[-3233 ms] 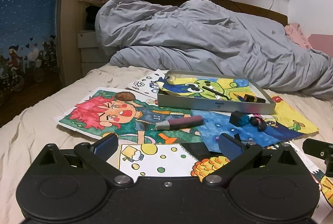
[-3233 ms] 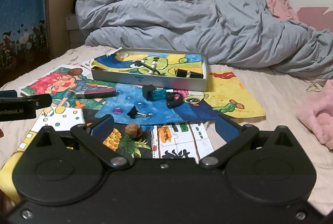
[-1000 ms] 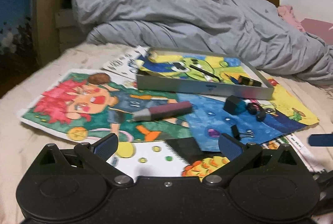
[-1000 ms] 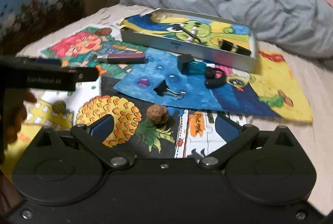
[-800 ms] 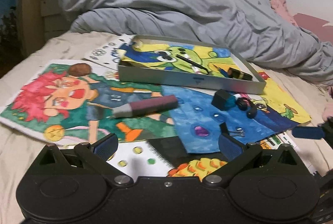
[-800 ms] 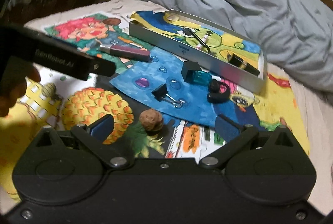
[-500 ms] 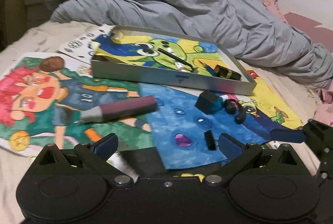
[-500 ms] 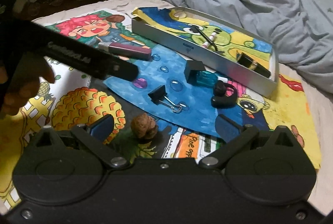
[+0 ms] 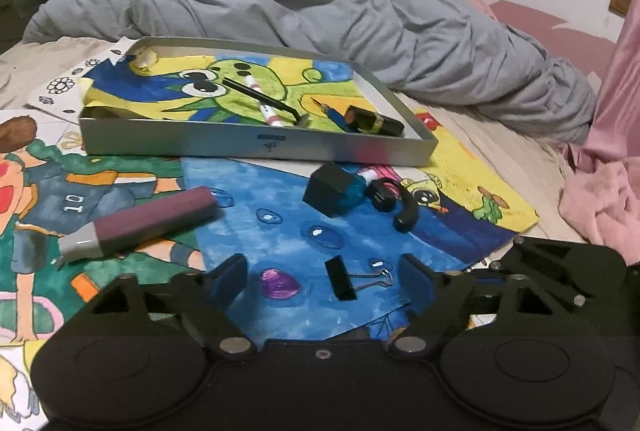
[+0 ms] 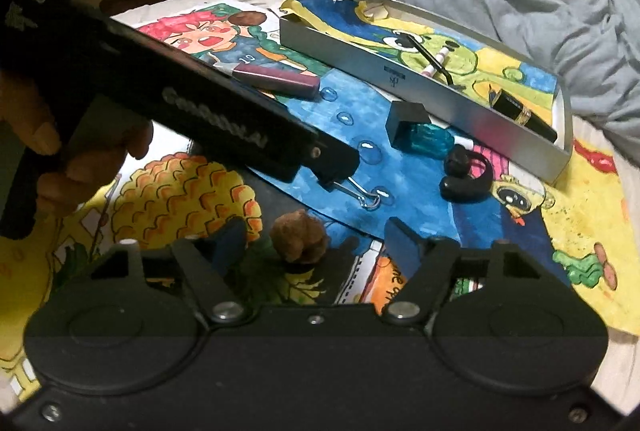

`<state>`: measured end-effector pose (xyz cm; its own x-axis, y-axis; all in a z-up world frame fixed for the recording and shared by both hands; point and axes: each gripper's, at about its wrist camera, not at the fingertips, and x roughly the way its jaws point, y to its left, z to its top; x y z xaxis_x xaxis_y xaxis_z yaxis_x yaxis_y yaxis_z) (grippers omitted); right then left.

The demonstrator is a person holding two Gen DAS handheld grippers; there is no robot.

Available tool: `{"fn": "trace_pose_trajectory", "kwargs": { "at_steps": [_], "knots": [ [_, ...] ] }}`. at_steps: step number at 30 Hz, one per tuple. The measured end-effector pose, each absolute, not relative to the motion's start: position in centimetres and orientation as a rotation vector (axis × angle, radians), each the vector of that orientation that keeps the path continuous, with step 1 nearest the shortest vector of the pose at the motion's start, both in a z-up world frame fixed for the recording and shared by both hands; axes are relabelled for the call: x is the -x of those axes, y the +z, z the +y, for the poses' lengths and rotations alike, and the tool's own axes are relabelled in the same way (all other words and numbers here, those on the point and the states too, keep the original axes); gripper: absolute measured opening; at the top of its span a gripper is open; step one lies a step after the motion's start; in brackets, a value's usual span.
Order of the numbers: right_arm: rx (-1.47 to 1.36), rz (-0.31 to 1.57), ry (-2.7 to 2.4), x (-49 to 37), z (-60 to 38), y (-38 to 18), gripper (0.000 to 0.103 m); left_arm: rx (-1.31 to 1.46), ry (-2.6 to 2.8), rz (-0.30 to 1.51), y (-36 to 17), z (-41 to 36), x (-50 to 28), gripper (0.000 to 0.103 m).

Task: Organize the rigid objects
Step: 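Close the right gripper on the walnut while the left gripper closes on the binder clip, then carry the walnut and binder clip over the silver tray with both tools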

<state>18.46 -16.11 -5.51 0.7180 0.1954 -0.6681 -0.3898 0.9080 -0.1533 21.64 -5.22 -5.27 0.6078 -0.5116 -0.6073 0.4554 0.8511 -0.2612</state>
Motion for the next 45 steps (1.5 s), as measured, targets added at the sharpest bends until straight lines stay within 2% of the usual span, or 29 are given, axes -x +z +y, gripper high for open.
{"fn": "trace_pose_trajectory", "kwargs": {
  "at_steps": [6,11,21,36,45],
  "knots": [
    [0.279,0.715,0.343,-18.4,-16.3,-5.4,0.050,0.064,-0.594,0.755,-5.7,-6.1,-21.9,0.049],
    [0.268,0.728,0.347,-18.6,-16.6,-5.3,0.047,0.052,-0.631,0.793,-5.9,-6.6,-22.2,0.045],
    [0.238,0.743,0.347,-18.6,-17.1,-5.1,0.022,0.043,-0.638,0.829,-6.1,-6.6,-22.7,0.013],
    [0.208,0.733,0.337,-16.2,-18.6,-4.0,0.021,-0.016,-0.607,0.821,-5.1,-7.9,-22.0,0.009],
    [0.150,0.627,0.264,-15.0,-21.3,-1.5,0.021,-0.002,-0.557,0.758,-2.9,-7.2,-21.3,0.009]
  ]
}}
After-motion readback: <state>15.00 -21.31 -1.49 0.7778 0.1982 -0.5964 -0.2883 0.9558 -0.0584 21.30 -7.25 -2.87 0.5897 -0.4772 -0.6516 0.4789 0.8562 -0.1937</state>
